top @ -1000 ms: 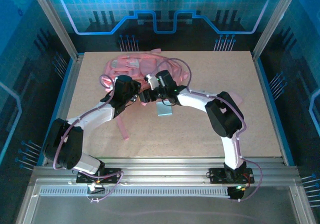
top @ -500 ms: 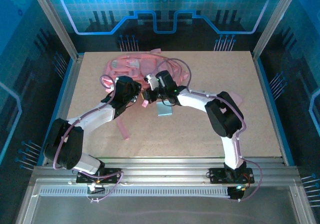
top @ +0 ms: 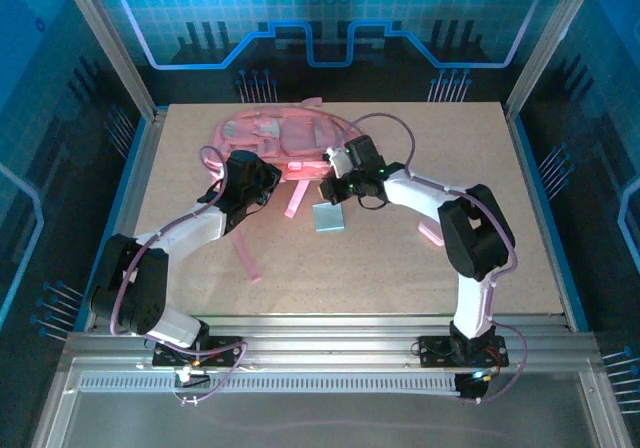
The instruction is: Pack the student bag
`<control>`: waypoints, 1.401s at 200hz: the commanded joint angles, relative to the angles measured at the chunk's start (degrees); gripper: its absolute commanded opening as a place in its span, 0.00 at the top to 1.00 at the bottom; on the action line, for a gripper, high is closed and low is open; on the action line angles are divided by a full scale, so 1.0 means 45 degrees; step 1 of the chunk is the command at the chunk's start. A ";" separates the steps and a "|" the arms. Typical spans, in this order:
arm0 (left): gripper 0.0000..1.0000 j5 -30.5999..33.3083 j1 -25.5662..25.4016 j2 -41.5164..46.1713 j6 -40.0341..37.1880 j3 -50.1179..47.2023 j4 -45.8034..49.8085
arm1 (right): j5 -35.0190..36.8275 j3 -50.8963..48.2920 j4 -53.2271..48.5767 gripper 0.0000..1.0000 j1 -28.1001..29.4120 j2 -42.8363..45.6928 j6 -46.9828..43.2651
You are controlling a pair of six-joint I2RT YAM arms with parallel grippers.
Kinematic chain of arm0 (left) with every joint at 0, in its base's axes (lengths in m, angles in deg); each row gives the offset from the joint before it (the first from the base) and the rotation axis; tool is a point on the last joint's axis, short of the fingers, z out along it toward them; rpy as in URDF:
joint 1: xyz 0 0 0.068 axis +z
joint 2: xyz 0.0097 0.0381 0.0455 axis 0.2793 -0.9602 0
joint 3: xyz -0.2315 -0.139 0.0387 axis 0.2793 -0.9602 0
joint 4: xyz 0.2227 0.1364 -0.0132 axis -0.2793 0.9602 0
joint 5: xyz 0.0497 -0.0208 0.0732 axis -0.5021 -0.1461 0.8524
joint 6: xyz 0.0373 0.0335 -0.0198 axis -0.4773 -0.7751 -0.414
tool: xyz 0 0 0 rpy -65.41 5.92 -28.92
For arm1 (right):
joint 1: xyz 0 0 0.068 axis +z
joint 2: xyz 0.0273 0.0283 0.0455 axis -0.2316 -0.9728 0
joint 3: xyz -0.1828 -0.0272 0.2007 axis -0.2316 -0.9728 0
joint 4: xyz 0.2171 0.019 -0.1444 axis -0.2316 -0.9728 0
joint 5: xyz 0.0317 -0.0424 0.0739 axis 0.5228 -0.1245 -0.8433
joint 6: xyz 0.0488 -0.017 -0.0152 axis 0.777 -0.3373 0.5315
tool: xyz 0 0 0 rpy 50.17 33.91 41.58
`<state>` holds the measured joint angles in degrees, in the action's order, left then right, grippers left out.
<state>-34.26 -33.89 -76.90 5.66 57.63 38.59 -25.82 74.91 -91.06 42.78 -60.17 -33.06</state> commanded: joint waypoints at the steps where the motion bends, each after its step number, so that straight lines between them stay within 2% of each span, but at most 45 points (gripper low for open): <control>1: 1.00 -0.0257 0.0417 0.0173 -0.0768 0.0014 -0.0747 | 0.0978 0.0404 -0.2067 1.00 -0.0654 0.0854 -0.1076; 33: 1.00 -0.1198 0.1239 -0.0035 -0.1580 0.0148 -0.0363 | 0.3047 0.0952 -0.3837 1.00 -0.1246 0.1134 -0.2386; 68: 1.00 -0.1363 0.1965 -0.0568 -0.3037 0.0633 0.0486 | 0.3653 0.1250 -0.5250 1.00 -0.2216 0.1483 -0.2847; 94: 1.00 -0.1964 0.2711 -0.1979 -0.3313 0.1325 -0.0436 | 0.2133 0.1350 -0.5462 1.00 -0.2117 0.1733 -0.2692; 128: 1.00 -0.2432 0.3183 -0.4370 -0.3496 0.3368 -0.1428 | -0.1141 0.2116 -0.5615 1.00 -0.1033 0.1639 -0.1921; 133: 0.94 -0.2555 0.3219 -0.4686 -0.3492 0.3731 -0.1422 | -0.1559 0.2245 -0.5522 1.00 -0.0877 0.1593 -0.1698; 138: 0.82 -0.2714 0.3240 -0.4981 -0.3473 0.4104 -0.1340 | -0.1864 0.2376 -0.5378 1.00 -0.0716 0.1541 -0.1462; 143: 0.60 -0.2885 0.3254 -0.5219 -0.3438 0.4416 -0.1184 | -0.2081 0.2482 -0.5196 1.00 -0.0577 0.1482 -0.1118; 147: 0.46 -0.3011 0.3272 -0.5390 -0.3388 0.4718 -0.0946 | -0.2249 0.2553 -0.5017 1.00 -0.0467 0.1431 -0.0881; 164: 0.06 -0.3219 0.3234 -0.5403 -0.3340 0.5159 -0.0129 | -0.3057 0.2946 -0.3981 1.00 -0.0211 0.1060 0.0619; 167: 0.02 -0.3202 0.3225 -0.5309 -0.3302 0.5083 -0.0050 | -0.3153 0.3063 -0.3862 1.00 -0.0176 0.0976 0.0846; 199: 0.01 -0.2845 0.3205 -0.3063 -0.2787 0.2928 0.0113 | -0.3080 0.4455 -0.3380 1.00 0.0454 -0.0276 0.2151; 228: 0.01 -0.2647 0.2924 -0.0791 -0.1666 0.0437 -0.0516 | -0.3761 0.5384 -0.3086 1.00 0.0717 -0.1317 0.3117; 253: 0.01 -0.2051 0.2072 0.0401 -0.0271 -0.1138 -0.1486 | -0.4055 0.5744 -0.3027 1.00 0.0939 -0.1561 0.3505; 280: 0.01 -0.1014 0.0784 0.0657 0.1521 -0.2342 -0.3365 | -0.4123 0.5521 -0.2820 1.00 0.1173 -0.1306 0.3888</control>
<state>-43.33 -26.48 -74.48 3.73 50.90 31.22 -40.79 97.27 -109.29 47.17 -67.60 -18.50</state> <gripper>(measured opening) 0.988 0.049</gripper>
